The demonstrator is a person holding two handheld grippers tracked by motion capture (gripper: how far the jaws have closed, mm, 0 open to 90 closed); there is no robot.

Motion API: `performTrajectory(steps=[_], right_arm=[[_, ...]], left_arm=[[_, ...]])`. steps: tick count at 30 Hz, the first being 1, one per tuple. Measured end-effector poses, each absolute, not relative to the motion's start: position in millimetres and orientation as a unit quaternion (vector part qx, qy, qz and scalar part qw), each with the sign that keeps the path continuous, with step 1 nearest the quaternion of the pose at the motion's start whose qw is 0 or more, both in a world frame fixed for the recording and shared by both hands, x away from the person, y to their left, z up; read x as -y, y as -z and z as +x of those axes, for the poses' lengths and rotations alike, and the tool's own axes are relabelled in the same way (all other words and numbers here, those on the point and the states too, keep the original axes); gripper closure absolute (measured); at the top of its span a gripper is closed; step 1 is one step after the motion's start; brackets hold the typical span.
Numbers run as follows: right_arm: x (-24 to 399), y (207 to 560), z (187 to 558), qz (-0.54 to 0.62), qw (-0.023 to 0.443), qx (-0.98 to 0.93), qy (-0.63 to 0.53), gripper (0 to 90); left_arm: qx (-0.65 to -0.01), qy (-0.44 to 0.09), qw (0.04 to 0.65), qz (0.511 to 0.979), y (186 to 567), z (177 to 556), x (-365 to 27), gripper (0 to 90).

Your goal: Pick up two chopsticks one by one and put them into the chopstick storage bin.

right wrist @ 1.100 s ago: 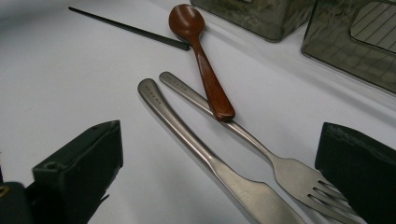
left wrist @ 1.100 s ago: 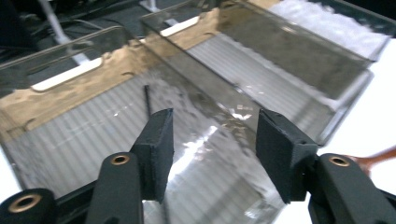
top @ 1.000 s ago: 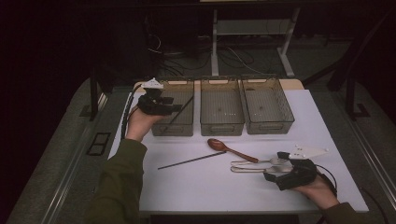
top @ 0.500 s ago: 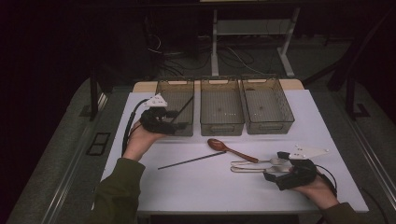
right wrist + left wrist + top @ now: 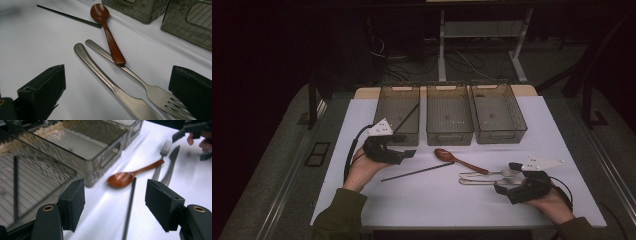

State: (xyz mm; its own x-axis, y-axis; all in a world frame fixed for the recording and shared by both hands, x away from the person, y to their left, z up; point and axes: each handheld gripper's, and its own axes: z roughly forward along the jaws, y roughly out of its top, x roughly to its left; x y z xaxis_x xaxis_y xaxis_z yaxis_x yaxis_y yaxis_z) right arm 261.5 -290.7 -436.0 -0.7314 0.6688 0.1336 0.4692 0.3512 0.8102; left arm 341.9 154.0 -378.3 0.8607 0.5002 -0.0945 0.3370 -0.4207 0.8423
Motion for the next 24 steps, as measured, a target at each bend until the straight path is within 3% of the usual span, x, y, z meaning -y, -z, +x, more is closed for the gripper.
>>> performTrajectory(steps=[13,24], right_arm=[[291.1,435.8,261.2,0.349,0.11,-0.814,-0.45,0.4],[290.9,435.9,261.1,0.349,0.111,-0.815,-0.449,0.4]], left_arm=[[-0.233,-0.073,0.476,0.845,403.1,314.4,-158.2,39.4],[-0.226,-0.045,0.462,0.857,426.8,316.7,-167.2,63.7]])
